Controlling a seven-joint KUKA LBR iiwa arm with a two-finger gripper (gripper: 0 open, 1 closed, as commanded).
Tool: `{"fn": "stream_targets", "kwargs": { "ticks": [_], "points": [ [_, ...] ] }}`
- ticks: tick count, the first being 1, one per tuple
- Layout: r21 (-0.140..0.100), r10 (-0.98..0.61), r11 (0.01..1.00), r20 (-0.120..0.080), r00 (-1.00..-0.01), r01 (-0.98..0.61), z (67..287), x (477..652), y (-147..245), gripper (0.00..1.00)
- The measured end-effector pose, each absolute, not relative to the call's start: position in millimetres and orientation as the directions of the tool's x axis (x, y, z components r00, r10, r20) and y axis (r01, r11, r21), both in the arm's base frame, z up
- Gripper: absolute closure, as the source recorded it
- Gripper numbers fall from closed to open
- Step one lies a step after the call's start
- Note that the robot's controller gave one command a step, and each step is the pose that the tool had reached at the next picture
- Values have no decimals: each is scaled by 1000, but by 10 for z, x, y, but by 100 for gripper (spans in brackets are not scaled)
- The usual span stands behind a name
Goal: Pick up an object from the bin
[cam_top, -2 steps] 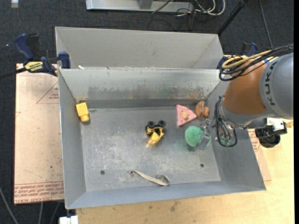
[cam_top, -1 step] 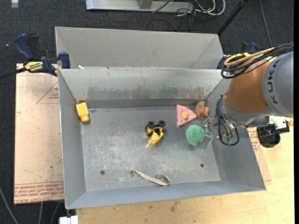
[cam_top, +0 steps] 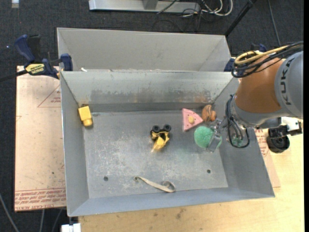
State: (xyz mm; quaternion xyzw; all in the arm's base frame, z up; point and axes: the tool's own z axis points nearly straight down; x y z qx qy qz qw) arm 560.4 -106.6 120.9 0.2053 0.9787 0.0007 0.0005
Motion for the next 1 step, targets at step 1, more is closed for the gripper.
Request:
{"fn": "stream_targets", "kwargs": {
  "ticks": [1],
  "points": [
    [3, 401, 916, -5, -916, 401, 1279, 5617, -1067, 100]
  ]
}}
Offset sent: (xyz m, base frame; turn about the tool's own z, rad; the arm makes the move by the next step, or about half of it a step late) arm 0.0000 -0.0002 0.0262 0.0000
